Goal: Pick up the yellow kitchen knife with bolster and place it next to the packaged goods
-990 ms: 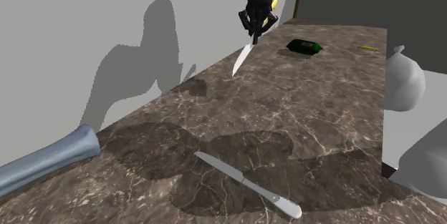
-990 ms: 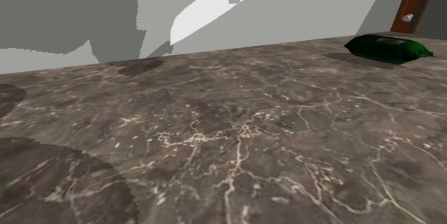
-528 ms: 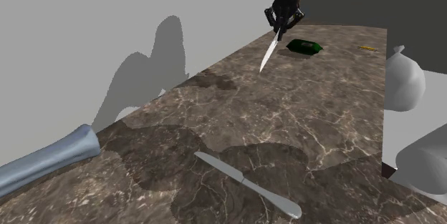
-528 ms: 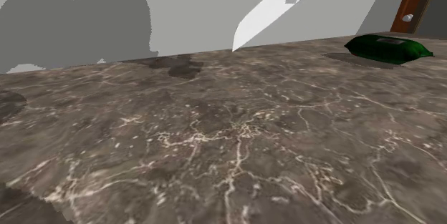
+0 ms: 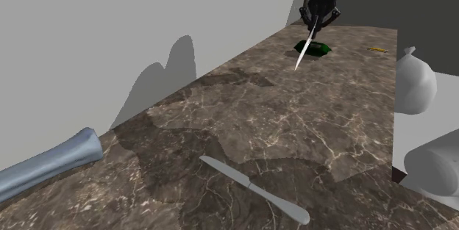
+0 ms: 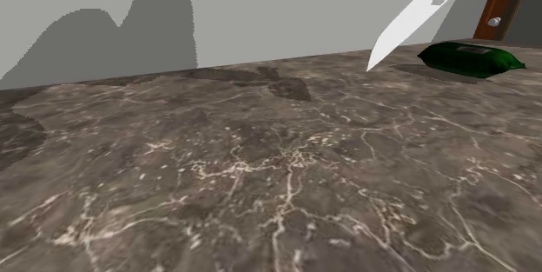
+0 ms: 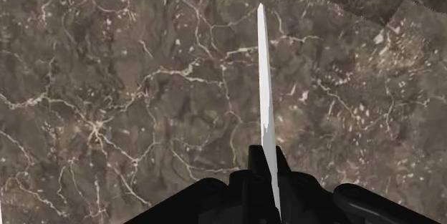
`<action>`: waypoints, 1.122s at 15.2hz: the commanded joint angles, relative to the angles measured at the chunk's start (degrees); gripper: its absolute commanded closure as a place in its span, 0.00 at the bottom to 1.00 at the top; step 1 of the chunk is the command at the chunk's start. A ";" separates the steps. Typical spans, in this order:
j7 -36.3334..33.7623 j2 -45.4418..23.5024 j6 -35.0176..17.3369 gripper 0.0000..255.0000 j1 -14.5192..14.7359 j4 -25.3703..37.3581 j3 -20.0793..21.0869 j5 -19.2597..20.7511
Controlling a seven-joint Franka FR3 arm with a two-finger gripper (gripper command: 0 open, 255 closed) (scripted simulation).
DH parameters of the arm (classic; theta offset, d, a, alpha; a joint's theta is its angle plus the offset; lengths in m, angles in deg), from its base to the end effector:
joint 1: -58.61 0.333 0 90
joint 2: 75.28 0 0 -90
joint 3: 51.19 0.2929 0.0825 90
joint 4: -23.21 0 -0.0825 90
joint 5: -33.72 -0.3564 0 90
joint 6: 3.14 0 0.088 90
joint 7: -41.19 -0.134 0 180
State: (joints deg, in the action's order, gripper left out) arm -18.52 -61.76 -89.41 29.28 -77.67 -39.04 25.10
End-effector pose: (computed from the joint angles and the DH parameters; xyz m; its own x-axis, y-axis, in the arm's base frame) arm 0.4400 -0.1032 0.5982 0.2288 -0.9684 -0.0992 -0.9735 -0.2269 -0.0303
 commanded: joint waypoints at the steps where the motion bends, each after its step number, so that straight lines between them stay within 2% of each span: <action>1: 3.06 0.54 0.54 1.00 -1.10 -0.38 -1.89 0.39; 6: 9.66 0.65 1.29 1.00 -3.62 -0.52 -6.07 1.62; 17: 10.53 2.53 -7.25 1.00 -3.51 -10.98 -5.92 1.39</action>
State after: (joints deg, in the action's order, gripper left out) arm -7.99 -59.17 -95.96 25.64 -87.67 -45.14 26.59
